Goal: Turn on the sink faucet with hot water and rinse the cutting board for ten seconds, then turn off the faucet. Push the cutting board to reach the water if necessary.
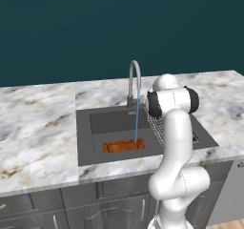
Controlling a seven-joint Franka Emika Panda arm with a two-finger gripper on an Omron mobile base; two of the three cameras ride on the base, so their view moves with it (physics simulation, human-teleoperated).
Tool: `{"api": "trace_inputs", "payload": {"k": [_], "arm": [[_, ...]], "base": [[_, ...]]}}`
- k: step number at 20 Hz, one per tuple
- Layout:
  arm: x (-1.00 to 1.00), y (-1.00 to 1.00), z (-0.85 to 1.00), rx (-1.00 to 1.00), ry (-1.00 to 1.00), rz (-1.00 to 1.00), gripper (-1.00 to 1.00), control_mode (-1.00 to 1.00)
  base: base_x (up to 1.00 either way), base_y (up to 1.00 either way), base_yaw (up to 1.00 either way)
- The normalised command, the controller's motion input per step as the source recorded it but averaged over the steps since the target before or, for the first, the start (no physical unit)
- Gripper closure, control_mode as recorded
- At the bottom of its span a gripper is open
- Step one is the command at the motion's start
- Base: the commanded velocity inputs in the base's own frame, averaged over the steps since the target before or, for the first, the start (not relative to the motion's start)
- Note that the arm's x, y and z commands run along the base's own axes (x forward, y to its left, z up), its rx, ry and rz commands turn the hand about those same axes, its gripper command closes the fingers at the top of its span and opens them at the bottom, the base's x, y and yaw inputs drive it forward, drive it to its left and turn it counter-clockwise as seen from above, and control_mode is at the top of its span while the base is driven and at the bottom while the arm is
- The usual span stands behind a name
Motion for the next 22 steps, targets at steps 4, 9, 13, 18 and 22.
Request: {"api": "trace_inputs", "payload": {"k": [4,9,13,18,22], "arm": [[0.0,0.0,0.0,0.0,0.0,0.0,-1.0,-1.0],[0.0,0.0,0.0,0.0,0.0,0.0,-1.0,-1.0],[0.0,0.0,0.0,0.0,0.0,0.0,-1.0,-1.0],[0.0,0.0,0.0,0.0,0.0,0.0,-1.0,-1.0],[0.0,0.0,0.0,0.0,0.0,0.0,-1.0,-1.0]], "base": [[0.0,0.0,0.0],[0.0,0.0,0.0],[0.0,0.0,0.0],[0.0,0.0,0.0],[0.0,0.0,0.0]]}}
